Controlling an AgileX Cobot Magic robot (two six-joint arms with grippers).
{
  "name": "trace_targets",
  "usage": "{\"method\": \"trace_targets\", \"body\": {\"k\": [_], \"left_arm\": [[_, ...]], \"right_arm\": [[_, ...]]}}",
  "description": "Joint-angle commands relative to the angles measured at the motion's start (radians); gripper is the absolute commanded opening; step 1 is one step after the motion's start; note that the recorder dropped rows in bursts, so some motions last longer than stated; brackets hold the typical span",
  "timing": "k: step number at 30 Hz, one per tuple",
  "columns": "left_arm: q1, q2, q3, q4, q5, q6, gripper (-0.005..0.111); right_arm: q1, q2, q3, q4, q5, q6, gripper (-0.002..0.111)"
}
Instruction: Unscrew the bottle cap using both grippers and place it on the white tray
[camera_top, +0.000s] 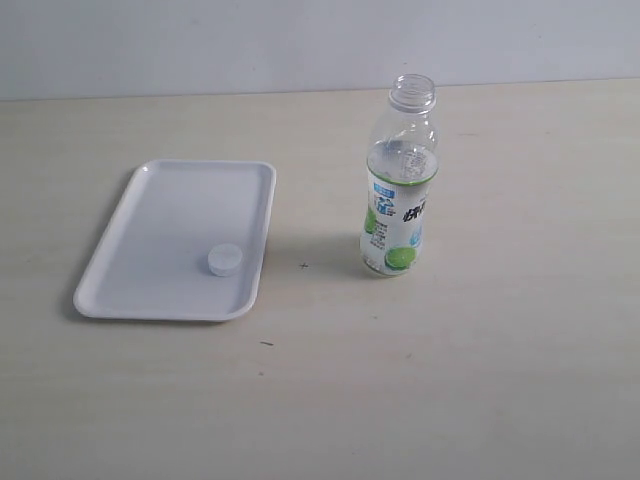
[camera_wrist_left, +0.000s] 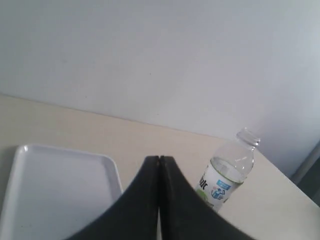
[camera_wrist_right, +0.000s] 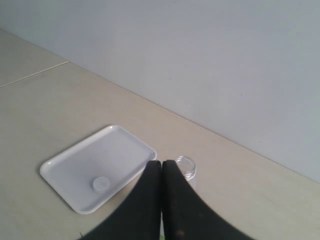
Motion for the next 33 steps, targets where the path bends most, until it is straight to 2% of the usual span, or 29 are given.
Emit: {"method": "trace_targets", "body": {"k": [1,4,5,7,9,10,12,18,21,33], "left_arm": [[-0.006,-0.059,0.038,-0.009,0.023,-0.019,0.000],[-0.006,-0.059,0.074,-0.017,0.100,0.064,0.000],[-0.006,-0.059,0.083,-0.088,0.125,0.233,0.000],[-0.006,-0.064,0.103,-0.585,0.198,0.764,0.000],[-0.006,-0.103,0.106,-1.108,0.364,1.296,0.000],[-0.006,-0.132,0.106,-1.270,0.451,1.517,0.000],[-0.006,-0.179,0.106,-1.378,0.556,1.702,0.000],[-0.006,-0.291,0.141,-1.387,0.592,1.732,0.000],[-0.006,-0.291,0.141,-1.386,0.629,1.732,0.000],[-0.006,-0.291,0.141,-1.384,0.625,1.732,0.000]], "right_arm": [[-0.005,-0.003,0.004,-0.006,-0.010,0.001,0.000],[-0.005,-0.003,0.004,-0.004,-0.010,0.001,0.000],[-0.005,-0.003,0.004,-0.004,-0.010,0.001,0.000],[-0.005,-0.003,0.004,-0.004,-0.010,0.001,0.000],[-0.005,-0.003,0.004,-0.004,-0.010,0.001,0.000],[-0.005,-0.003,0.004,-0.004,-0.010,0.001,0.000],[-0.005,-0.003,0.004,-0.004,-0.010,0.001,0.000],[-0.005,-0.003,0.004,-0.001,-0.010,0.001,0.000],[-0.005,-0.003,0.004,-0.001,-0.010,0.001,0.000],[-0.005,-0.003,0.004,0.001,-0.010,0.001,0.000]]}}
